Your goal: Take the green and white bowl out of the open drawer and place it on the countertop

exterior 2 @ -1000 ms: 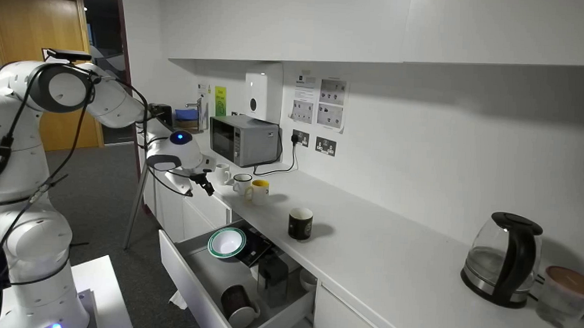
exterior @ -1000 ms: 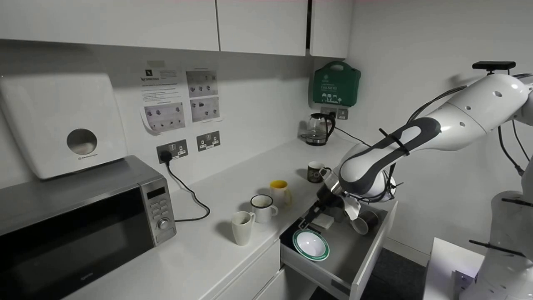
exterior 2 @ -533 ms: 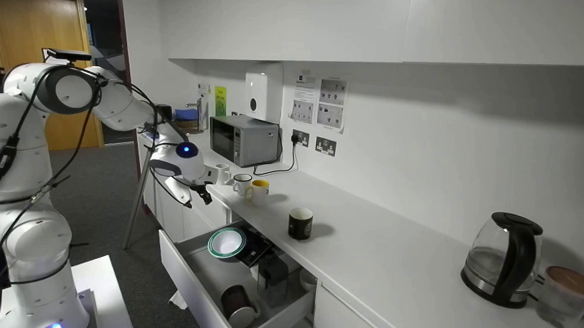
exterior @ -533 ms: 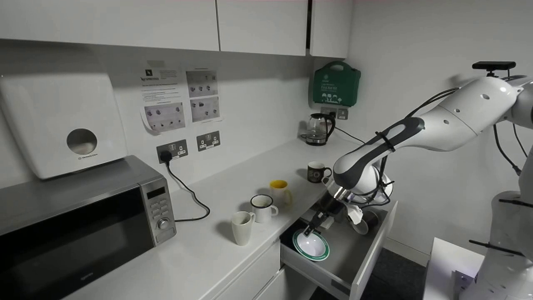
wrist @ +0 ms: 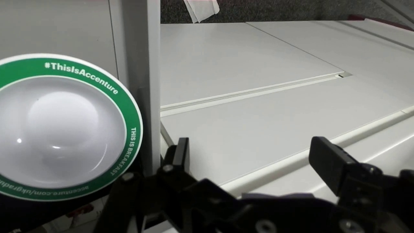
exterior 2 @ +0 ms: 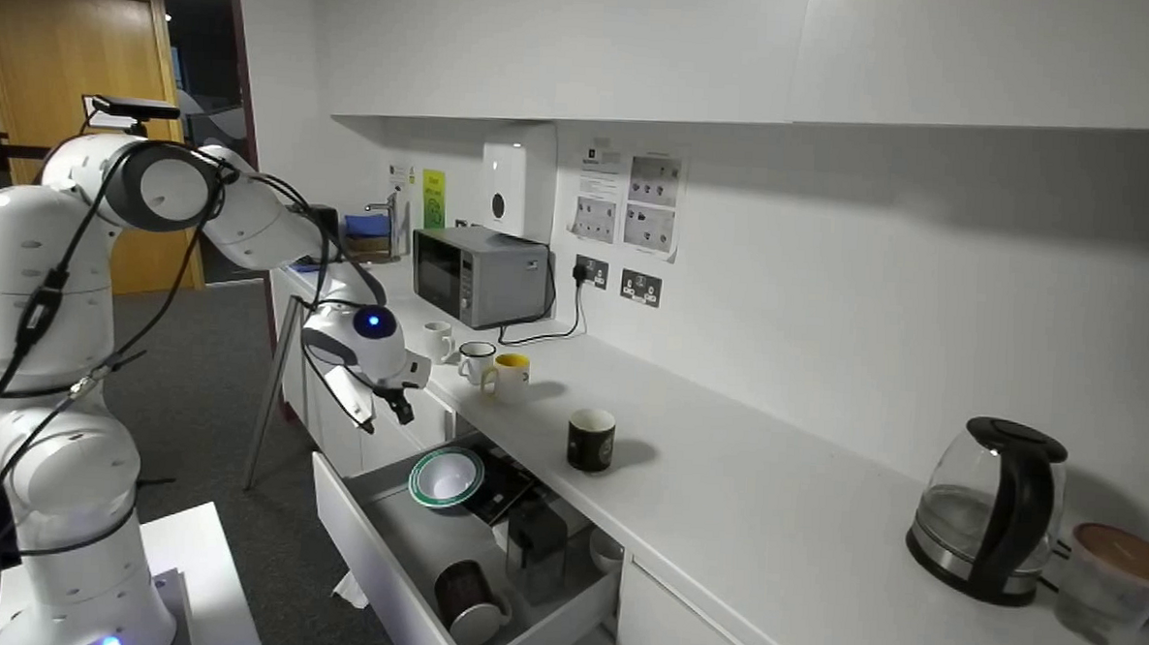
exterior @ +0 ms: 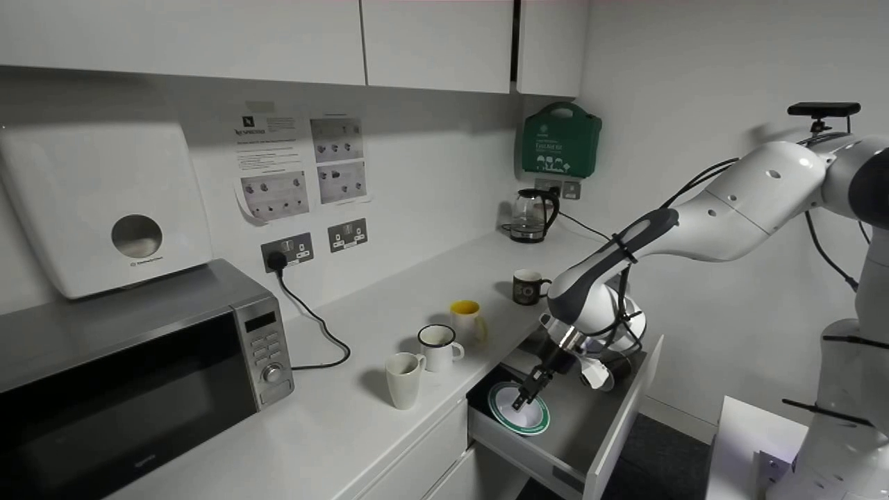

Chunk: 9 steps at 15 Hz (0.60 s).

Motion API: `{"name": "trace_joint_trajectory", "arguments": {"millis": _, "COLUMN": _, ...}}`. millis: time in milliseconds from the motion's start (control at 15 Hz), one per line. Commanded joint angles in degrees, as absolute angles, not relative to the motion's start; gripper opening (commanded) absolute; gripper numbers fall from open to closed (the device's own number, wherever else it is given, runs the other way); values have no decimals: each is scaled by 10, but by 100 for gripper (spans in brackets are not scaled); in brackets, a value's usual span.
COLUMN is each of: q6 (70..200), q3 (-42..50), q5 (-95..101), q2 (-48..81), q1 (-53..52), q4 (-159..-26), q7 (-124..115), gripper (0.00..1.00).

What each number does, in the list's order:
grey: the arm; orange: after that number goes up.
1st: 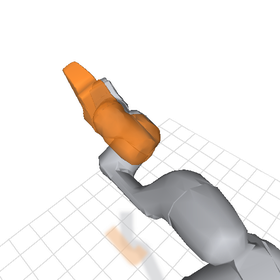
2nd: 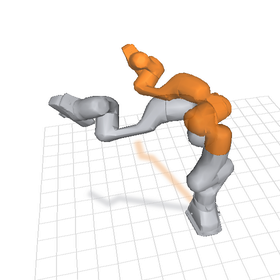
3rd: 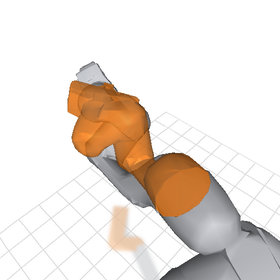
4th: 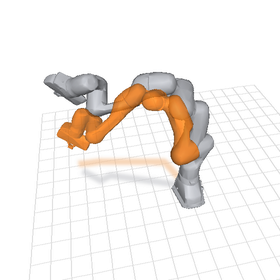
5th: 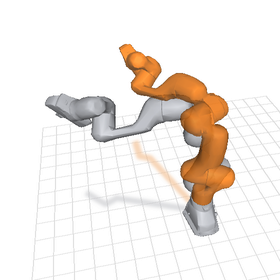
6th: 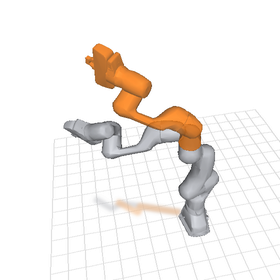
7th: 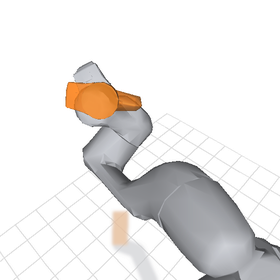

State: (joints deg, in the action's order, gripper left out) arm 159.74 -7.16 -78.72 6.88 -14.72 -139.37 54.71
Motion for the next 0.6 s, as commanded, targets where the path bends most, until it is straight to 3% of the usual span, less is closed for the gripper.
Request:
{"name": "trace_joint_trajectory", "arguments": {"millis": 0, "q6": 1555, "q3": -68, "q5": -858, "q2": 77, "q1": -132, "q4": -1374, "q7": 636, "gripper": 100}}
{"name": "trace_joint_trajectory", "arguments": {"millis": 533, "q6": 1497, "q3": -61, "q5": -893, "q2": 84, "q1": -121, "q4": -1374, "q7": 669, "gripper": 100}}
